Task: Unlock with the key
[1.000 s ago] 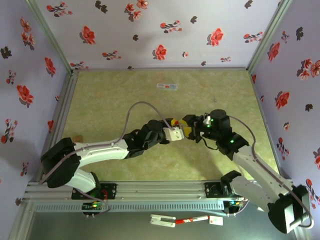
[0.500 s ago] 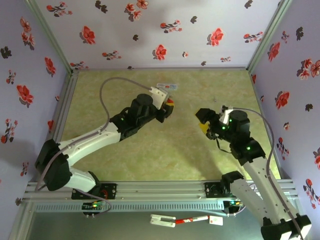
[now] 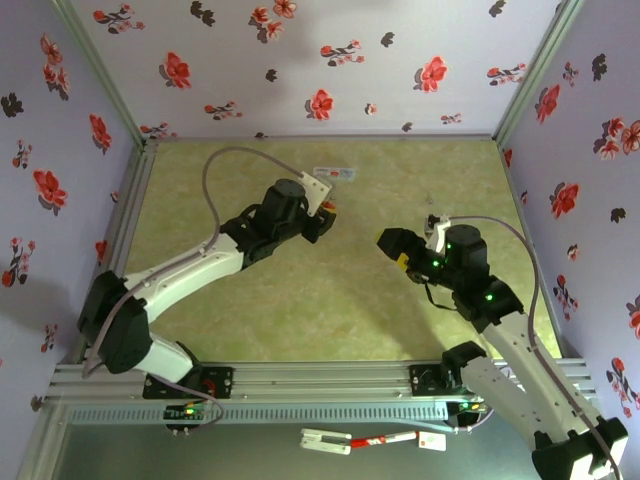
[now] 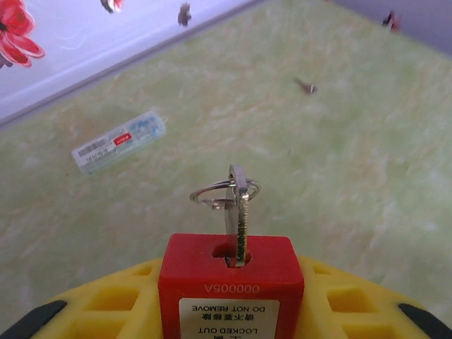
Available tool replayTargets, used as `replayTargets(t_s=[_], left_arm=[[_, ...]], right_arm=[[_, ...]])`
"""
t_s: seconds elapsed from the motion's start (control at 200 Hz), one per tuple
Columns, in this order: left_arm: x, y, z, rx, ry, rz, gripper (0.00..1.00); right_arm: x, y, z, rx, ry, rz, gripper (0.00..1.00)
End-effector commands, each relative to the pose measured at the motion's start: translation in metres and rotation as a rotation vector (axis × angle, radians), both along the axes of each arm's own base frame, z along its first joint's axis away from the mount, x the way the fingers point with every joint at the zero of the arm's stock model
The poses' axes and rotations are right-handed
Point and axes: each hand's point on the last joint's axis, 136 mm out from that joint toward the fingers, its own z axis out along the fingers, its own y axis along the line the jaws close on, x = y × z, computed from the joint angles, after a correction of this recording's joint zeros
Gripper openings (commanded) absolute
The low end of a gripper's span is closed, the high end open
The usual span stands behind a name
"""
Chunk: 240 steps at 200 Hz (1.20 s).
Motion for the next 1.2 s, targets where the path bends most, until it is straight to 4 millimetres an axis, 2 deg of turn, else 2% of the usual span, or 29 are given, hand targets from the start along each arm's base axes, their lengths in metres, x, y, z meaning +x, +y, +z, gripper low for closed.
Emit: replayTargets(t_s=[0.0, 0.13, 0.285, 0.495, 0.595, 0.725, 0.97, 1.07, 1.195], left_arm=[[0.0, 0.0, -0.028, 0.182, -0.036, -0.103, 0.0], [0.016, 0.007, -0.049, 0.279, -0.04, -0.093, 0.0], [0.027, 0.002, -0.076, 0.371, -0.047, -0.124, 0.0], [0.026, -0.008, -0.107, 0.456, 0.0, -0.228, 0.0], [0.015, -0.015, -0.108, 0.46, 0.062, -0.301, 0.0], [-0.015, -0.023, -0.106, 0.443, 0.151, -0.468, 0.0], [-0.06, -0.01, -0.129, 0.537, 0.385, -0.689, 0.0], [-0.067, -0.008, -0.14, 0.562, 0.446, -0.724, 0.0], [-0.065, -0.01, -0.152, 0.584, 0.479, -0.739, 0.0]], right_arm=[[-0.003, -0.004, -0.006, -0.038, -0.022, 0.001, 0.9], [-0.006, -0.005, -0.008, -0.036, -0.017, 0.0, 0.91], [-0.009, -0.007, -0.011, -0.036, -0.011, -0.004, 0.92], [-0.016, -0.013, -0.02, -0.047, 0.013, -0.019, 0.92], [-0.02, -0.017, -0.021, -0.057, 0.016, -0.024, 0.92], [-0.023, -0.02, -0.025, -0.073, 0.026, -0.026, 0.92], [-0.023, -0.022, -0.027, -0.079, 0.031, -0.025, 0.92], [-0.022, -0.022, -0.028, -0.083, 0.036, -0.024, 0.92], [-0.02, -0.022, -0.028, -0.084, 0.04, -0.022, 0.92]])
